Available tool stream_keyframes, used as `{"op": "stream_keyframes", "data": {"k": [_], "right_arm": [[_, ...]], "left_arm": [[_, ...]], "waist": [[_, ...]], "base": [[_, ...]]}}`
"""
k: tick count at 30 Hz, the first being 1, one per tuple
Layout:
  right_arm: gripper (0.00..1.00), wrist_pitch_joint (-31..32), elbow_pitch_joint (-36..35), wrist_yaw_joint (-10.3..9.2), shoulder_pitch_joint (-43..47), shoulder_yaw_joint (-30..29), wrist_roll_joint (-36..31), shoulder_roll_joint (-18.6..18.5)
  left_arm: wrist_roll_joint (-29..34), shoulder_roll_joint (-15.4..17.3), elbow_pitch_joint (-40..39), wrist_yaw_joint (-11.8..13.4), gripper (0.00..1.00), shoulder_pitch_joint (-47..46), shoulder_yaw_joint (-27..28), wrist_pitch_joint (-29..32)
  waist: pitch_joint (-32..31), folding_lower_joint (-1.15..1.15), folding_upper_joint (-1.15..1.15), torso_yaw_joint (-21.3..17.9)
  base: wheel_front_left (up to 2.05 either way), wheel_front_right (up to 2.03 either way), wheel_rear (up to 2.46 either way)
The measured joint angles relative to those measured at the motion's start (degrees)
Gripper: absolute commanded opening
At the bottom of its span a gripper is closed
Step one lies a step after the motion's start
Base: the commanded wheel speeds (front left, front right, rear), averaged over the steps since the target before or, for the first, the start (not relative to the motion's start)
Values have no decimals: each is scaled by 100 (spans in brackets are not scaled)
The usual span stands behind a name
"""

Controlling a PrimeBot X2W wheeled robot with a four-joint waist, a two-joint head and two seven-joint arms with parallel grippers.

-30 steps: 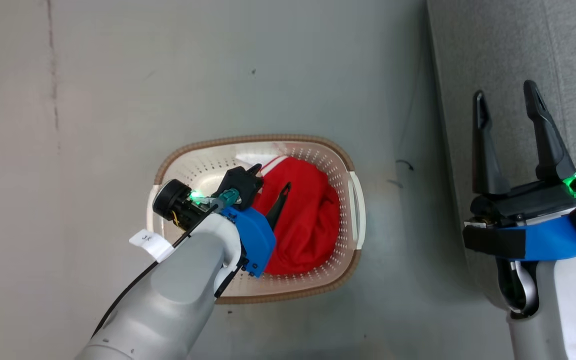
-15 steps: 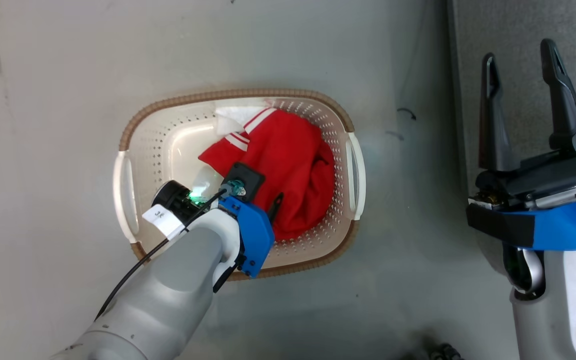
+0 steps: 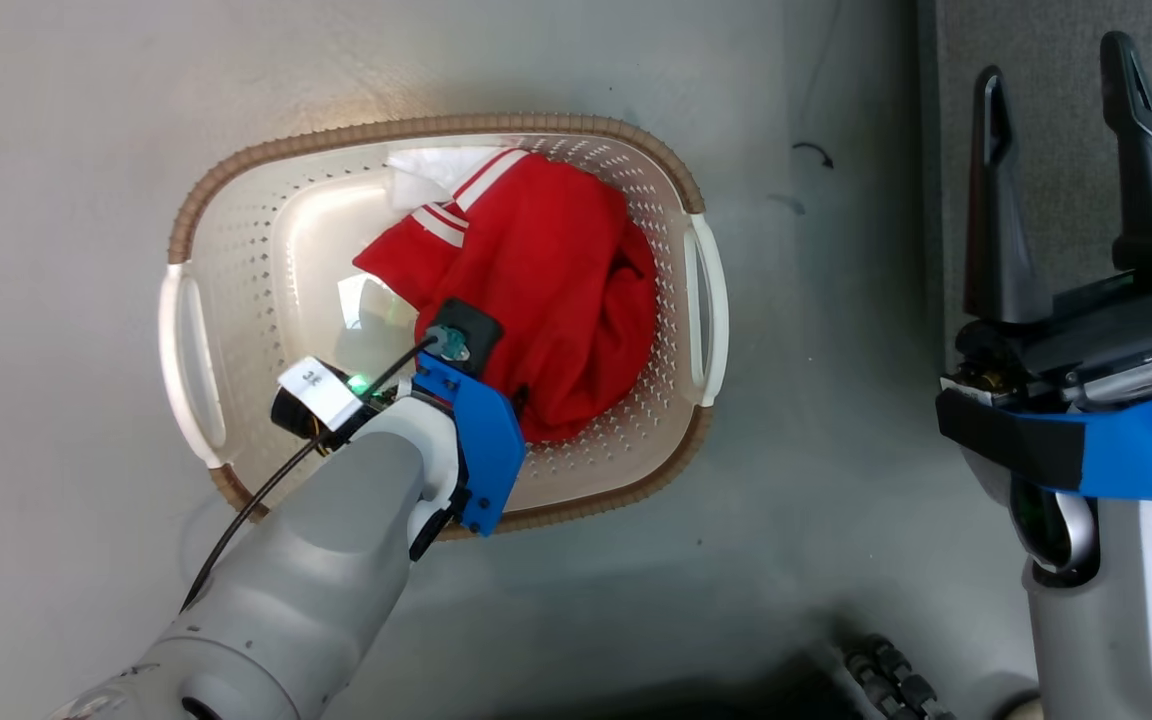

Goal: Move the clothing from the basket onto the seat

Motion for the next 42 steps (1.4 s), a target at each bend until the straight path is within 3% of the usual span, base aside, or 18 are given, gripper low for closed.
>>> {"op": "stream_keyframes", "data": {"k": [17, 24, 25, 26, 27, 28, 42], "right_arm": [[100, 0, -326, 0, -4, -30, 48, 0], [100, 0, -477, 0, 10, -35, 37, 0], [100, 0, -494, 0, 15, -36, 37, 0], [100, 0, -512, 0, 19, -36, 37, 0], [100, 1, -532, 0, 26, -36, 38, 0], [100, 0, -543, 0, 27, -33, 47, 0], [100, 0, -454, 0, -11, -48, 93, 0]], "left_arm": [[-426, 16, 169, 0, 100, -395, -231, 142], [-482, -7, 310, 0, 100, -534, -286, -86], [-457, -7, 343, 0, 79, -560, -305, -86], [-437, -9, 383, 0, 39, -583, -310, -110], [-441, -12, 409, 1, 10, -595, -310, -146], [-441, -14, 433, 1, 0, -598, -313, -151], [-624, -38, 119, 0, 0, -558, -358, -505]], "waist": [[552, 0, 0, -109], [722, 0, 0, -126], [736, 0, 0, -130], [748, 0, 0, -132], [753, 0, 0, -132], [756, 0, 0, -133], [485, -1, 0, -65]], "base": [[0, 0, 0], [0, 0, 0], [0, 0, 0], [0, 0, 0], [0, 0, 0], [0, 0, 0], [0, 0, 0]]}}
